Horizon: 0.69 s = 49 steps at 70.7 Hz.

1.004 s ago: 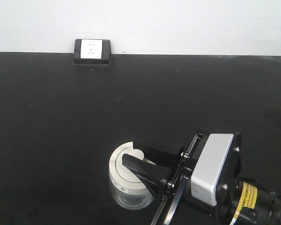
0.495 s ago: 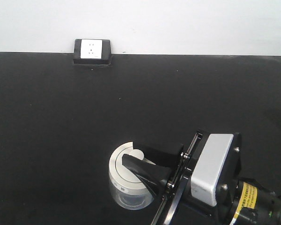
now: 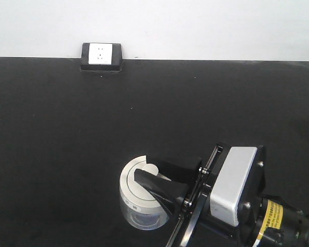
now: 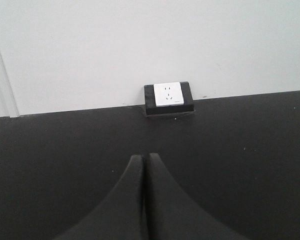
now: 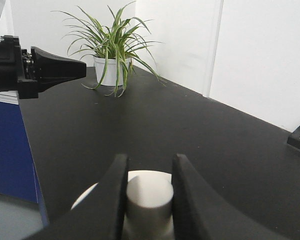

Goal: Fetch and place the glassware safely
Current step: 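Hold the jar above the black benchtop as the base approaches, then lower the jar onto the benchtop and open the right gripper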

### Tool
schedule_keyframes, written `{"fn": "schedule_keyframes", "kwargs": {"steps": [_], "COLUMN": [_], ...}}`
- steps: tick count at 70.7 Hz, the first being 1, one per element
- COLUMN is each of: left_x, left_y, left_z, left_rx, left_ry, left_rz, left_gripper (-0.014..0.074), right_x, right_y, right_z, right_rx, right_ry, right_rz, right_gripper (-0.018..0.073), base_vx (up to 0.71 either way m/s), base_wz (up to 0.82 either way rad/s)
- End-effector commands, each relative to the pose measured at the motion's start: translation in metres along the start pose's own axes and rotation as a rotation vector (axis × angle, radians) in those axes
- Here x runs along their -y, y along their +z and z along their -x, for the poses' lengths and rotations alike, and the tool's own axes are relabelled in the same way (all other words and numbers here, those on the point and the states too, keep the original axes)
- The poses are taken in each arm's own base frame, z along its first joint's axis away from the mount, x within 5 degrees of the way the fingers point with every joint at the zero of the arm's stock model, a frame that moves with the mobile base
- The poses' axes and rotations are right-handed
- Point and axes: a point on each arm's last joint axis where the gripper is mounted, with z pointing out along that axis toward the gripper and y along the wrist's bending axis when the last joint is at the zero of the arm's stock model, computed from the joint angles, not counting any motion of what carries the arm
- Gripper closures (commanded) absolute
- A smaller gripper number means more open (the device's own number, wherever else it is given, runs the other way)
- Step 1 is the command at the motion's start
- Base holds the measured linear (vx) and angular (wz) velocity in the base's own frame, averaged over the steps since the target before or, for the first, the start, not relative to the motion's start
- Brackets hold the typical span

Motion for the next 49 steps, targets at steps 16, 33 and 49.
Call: {"fn": "schedule_keyframes", "kwargs": {"steps": [16,33,49], "left_x": [0.000,0.000,0.000], "left_y": [0.000,0.000,0.000], "left_z": [0.016,0.016,0.016], "left_rx": [0.098,0.098,0.098], "left_ry": [-0.015,-0.015,-0.015], "left_rz": [0.000,0.000,0.000], "left_gripper": [0.0603,0.0603,0.0603], "right_x": [0.000,0.002,0.019], "right_y": [0.000,0.000,0.002], "right_z": [0.024,0.025,0.029], "right_rx": [0.164,0.170,0.159], "right_ry": [-0.005,0.024,0.050], "right_rz": [0.010,-0.005,-0.134], "right_gripper": [0.0560,0.0560,0.0560], "base_vx": [0.00,0.00,0.00], "base_wz": [0.00,0.00,0.00]}}
